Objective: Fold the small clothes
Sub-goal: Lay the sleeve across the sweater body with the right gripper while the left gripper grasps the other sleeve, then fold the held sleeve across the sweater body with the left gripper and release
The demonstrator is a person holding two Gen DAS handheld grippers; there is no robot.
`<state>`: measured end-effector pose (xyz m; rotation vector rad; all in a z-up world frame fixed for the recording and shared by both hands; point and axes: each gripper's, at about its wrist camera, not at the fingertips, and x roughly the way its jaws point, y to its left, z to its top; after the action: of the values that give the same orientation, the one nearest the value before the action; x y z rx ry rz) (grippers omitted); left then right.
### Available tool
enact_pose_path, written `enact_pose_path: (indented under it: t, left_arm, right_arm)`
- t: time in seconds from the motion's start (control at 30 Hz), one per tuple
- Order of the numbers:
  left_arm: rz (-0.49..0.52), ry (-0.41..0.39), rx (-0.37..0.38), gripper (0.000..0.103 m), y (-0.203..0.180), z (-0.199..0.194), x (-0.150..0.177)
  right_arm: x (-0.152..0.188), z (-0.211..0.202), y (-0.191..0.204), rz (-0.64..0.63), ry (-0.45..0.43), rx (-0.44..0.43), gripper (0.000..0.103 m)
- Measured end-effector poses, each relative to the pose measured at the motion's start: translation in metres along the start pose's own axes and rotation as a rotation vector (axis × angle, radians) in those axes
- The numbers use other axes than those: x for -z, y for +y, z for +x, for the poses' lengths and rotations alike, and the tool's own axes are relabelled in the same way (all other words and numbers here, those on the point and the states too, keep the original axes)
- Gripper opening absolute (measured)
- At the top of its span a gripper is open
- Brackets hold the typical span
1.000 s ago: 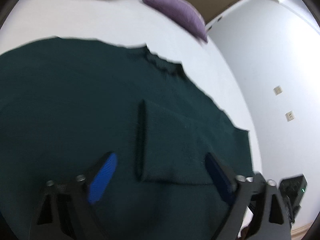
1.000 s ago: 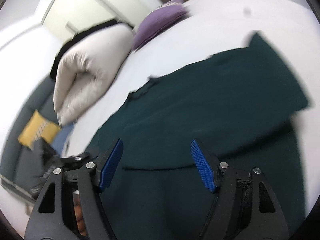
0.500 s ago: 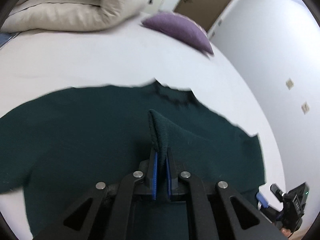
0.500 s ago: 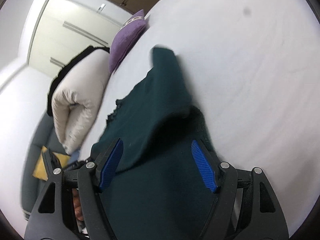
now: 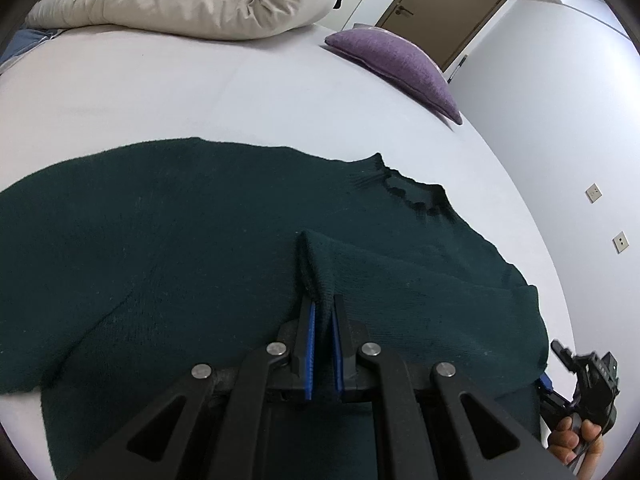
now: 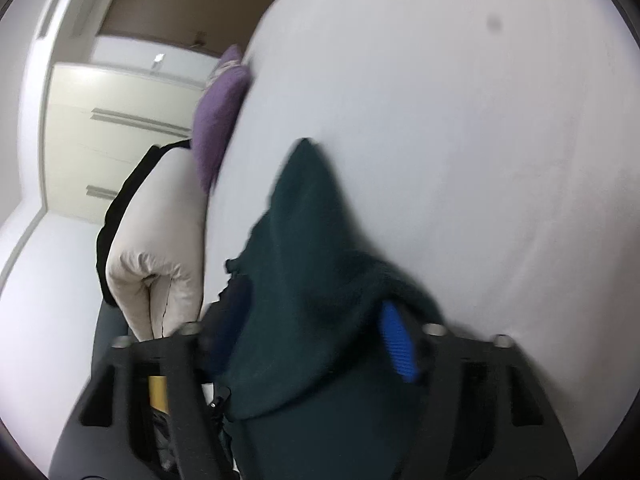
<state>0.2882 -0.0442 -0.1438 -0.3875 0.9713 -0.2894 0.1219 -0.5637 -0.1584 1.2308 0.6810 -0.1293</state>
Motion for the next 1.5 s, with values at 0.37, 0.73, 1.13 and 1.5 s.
enact_pose_path:
  t: [0.37,0.73,1.13,1.5]
  left_arm:
    - [0.010,-0.041,0.032,0.009,0.009,-0.006,0.013]
    - [0.002,-0.056,0.040,0.010,0.015,-0.003,0.014]
    - [-0.017,-0.071,0.069,0.012,0.021,-0.003,0.018]
    - [-0.041,-0.038,0.092,0.021,0.022,-0.005,0.009]
  right_arm:
    - [-0.003,-0.056,0.028,-0.233,-0.102,0.105,0.043]
    - [-0.058,0.070,0.074,-0.552,0.023,0.415,0.013]
    - [-0.064,0.064,0.077,-0.598,-0.043,0.481,0.014]
    - [0.011,0.032,0.057,-0.719,-0.008,0.425,0.045]
